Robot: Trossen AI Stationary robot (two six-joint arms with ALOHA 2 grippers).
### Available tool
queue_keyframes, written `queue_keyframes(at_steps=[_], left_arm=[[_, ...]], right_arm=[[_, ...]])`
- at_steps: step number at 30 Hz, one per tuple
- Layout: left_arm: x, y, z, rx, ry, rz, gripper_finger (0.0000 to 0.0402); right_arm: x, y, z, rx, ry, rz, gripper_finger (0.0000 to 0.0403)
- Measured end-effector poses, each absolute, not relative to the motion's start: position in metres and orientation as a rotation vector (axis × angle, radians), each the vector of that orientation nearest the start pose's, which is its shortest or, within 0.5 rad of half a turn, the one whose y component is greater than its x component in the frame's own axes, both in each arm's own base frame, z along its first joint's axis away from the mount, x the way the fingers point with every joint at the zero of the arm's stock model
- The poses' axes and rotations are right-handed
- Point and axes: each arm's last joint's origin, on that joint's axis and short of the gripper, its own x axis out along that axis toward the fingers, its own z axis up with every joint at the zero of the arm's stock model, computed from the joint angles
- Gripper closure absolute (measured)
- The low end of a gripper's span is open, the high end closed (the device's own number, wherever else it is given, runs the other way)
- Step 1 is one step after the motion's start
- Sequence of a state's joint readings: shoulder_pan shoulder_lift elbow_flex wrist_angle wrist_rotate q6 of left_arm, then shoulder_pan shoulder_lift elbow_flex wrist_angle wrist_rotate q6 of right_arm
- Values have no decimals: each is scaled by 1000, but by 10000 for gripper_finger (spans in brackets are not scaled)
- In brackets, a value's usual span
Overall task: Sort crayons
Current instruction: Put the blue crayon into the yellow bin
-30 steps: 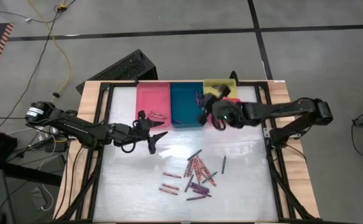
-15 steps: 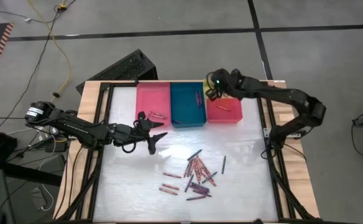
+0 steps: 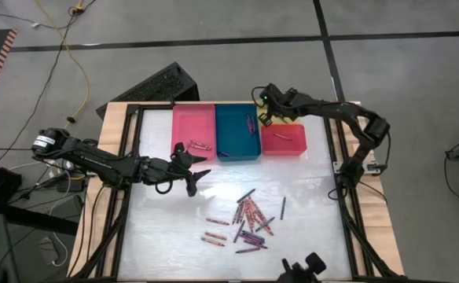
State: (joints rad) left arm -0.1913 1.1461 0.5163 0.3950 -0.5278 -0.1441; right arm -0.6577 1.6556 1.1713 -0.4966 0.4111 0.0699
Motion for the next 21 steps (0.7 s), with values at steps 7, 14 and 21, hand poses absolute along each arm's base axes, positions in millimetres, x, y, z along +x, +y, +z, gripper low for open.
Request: queue_keyframes(at_steps=[7, 14, 21], left_arm=[[233, -30, 225, -61, 213, 343, 196], [232, -30, 223, -72, 230, 344, 196], [232, -31, 222, -74, 240, 328, 196]], right_arm=[[259, -228, 221, 193, 987, -989, 397], [257, -233, 217, 204, 994, -991, 368], [259, -235, 212, 231, 997, -938, 354]])
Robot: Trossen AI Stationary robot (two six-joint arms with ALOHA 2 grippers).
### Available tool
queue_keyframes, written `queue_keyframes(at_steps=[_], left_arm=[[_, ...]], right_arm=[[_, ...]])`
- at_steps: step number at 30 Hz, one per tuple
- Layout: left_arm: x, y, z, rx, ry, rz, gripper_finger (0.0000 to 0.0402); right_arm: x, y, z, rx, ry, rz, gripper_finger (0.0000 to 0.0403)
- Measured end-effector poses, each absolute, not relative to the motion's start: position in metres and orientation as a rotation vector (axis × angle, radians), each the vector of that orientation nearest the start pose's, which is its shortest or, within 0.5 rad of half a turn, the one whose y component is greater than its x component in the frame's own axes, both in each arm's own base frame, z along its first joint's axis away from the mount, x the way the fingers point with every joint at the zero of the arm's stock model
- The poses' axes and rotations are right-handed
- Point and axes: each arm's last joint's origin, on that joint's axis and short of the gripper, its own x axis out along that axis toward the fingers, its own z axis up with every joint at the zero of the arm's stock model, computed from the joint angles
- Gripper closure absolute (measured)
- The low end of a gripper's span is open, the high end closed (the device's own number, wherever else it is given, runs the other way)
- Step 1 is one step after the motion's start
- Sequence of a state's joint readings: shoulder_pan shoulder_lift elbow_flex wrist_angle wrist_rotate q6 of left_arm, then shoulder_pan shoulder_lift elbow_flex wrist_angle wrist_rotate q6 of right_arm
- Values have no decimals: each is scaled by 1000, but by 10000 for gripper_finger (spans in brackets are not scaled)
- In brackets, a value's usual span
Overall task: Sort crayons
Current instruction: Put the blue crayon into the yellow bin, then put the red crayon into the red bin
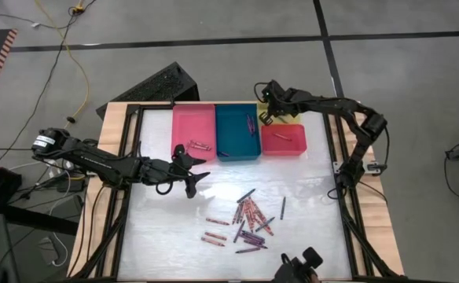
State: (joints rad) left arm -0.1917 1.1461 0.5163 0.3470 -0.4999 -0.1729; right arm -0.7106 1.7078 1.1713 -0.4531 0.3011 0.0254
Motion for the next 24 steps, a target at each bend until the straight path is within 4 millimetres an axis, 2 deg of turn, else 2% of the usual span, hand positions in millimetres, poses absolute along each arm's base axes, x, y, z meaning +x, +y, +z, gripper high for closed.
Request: queue_keyframes(at_steps=[5, 8, 13, 17, 24], left_arm=[[233, -32, 222, -75, 245, 292, 196], [233, -34, 222, -32, 259, 212, 196], [234, -39, 222, -2, 273, 49, 196], [232, -50, 222, 24, 277, -88, 196], [226, -78, 218, 72, 284, -99, 196]], right_arm=[[259, -235, 212, 219, 1002, -914, 353], [259, -229, 222, 181, 987, -888, 353], [255, -207, 261, 121, 873, -831, 353], [247, -182, 297, 85, 752, -799, 352], [237, -133, 341, 70, 567, -714, 352]])
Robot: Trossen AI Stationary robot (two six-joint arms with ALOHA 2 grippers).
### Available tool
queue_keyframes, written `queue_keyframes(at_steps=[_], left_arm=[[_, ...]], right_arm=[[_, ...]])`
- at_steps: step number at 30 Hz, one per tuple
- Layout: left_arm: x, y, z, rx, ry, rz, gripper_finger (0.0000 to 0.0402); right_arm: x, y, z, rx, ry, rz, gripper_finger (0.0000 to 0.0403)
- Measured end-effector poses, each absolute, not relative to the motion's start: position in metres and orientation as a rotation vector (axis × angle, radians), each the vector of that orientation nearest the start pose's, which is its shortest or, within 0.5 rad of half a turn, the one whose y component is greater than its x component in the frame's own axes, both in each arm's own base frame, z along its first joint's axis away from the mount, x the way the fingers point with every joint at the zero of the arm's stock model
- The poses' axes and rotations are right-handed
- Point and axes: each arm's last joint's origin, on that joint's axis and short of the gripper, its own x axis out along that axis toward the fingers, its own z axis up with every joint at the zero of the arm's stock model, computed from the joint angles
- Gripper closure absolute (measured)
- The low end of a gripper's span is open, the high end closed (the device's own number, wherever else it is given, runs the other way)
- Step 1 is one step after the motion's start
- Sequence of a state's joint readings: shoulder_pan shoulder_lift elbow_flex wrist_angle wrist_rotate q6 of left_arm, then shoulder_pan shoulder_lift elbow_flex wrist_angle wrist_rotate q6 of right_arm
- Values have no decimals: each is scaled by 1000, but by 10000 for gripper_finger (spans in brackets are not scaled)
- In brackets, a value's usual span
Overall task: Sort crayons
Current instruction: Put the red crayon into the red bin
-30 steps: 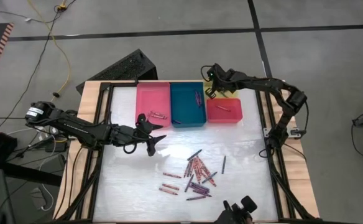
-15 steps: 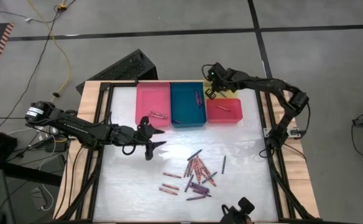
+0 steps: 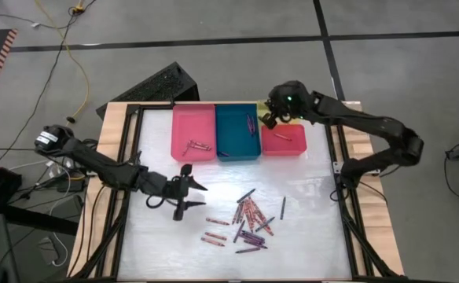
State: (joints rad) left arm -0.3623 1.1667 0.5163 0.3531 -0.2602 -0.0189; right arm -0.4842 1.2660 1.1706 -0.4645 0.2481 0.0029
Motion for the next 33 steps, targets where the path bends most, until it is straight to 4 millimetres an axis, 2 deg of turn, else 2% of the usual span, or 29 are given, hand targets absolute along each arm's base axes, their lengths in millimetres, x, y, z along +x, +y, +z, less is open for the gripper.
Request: queue_keyframes(at_steps=[8, 14, 23, 26, 33], left_arm=[[235, -103, 189, 64, 364, -136, 196], [251, -113, 168, 33, 349, -184, 196], [282, -130, 129, 57, 533, -252, 196], [288, -131, 122, 46, 556, -283, 196], [288, -115, 113, 20, 683, -254, 204]], right_arm=[[238, -95, 356, 52, 493, -603, 352], [244, -83, 354, 52, 498, -558, 352], [249, -74, 353, 59, 498, -525, 352], [249, -74, 353, 61, 498, -526, 352], [249, -74, 353, 62, 498, -526, 352]])
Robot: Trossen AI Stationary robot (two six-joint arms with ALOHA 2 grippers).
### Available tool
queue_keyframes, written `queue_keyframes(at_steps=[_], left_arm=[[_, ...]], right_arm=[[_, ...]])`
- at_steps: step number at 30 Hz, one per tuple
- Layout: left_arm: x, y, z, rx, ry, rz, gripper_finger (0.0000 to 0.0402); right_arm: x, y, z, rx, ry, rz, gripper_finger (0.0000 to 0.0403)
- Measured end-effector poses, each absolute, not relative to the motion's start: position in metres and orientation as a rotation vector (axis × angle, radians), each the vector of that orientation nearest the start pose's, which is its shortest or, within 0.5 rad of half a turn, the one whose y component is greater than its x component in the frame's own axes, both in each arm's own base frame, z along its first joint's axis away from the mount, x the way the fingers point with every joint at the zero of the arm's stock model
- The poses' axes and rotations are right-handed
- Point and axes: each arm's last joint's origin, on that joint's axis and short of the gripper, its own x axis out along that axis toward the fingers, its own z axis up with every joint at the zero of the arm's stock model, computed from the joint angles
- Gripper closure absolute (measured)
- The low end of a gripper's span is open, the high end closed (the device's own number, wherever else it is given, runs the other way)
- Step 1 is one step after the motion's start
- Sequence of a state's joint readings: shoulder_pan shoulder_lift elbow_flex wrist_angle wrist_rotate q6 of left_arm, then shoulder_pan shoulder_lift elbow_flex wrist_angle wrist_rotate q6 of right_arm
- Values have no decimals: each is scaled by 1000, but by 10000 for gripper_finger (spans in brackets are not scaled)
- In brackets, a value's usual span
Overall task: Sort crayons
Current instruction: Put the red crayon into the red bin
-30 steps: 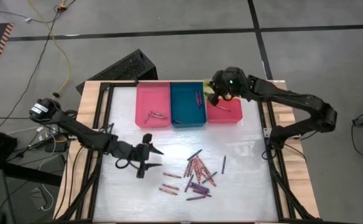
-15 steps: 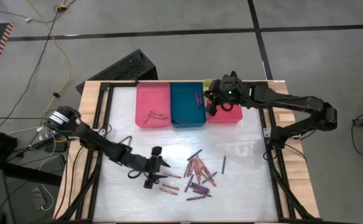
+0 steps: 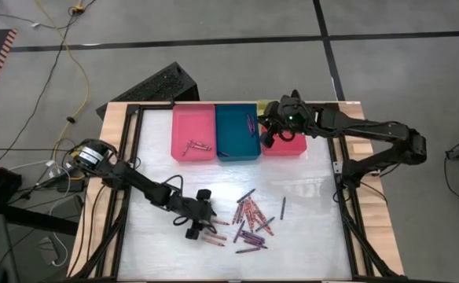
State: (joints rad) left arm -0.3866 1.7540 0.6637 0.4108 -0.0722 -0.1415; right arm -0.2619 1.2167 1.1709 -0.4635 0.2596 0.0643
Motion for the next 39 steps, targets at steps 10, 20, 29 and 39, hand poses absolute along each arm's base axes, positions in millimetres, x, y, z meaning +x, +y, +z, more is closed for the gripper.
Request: queue_keyframes(at_steps=[10, 20, 29, 39], left_arm=[[284, -109, 106, 62, 766, -241, 271], [280, -107, 103, 84, 812, -199, 371], [281, -107, 105, 41, 789, -172, 394], [274, -98, 163, 148, 570, 25, 395]], right_arm=[[249, -74, 353, 79, 493, -531, 352], [249, -74, 353, 79, 492, -531, 352], [251, -72, 355, 99, 466, -526, 352], [262, -44, 365, 46, 355, -407, 352]])
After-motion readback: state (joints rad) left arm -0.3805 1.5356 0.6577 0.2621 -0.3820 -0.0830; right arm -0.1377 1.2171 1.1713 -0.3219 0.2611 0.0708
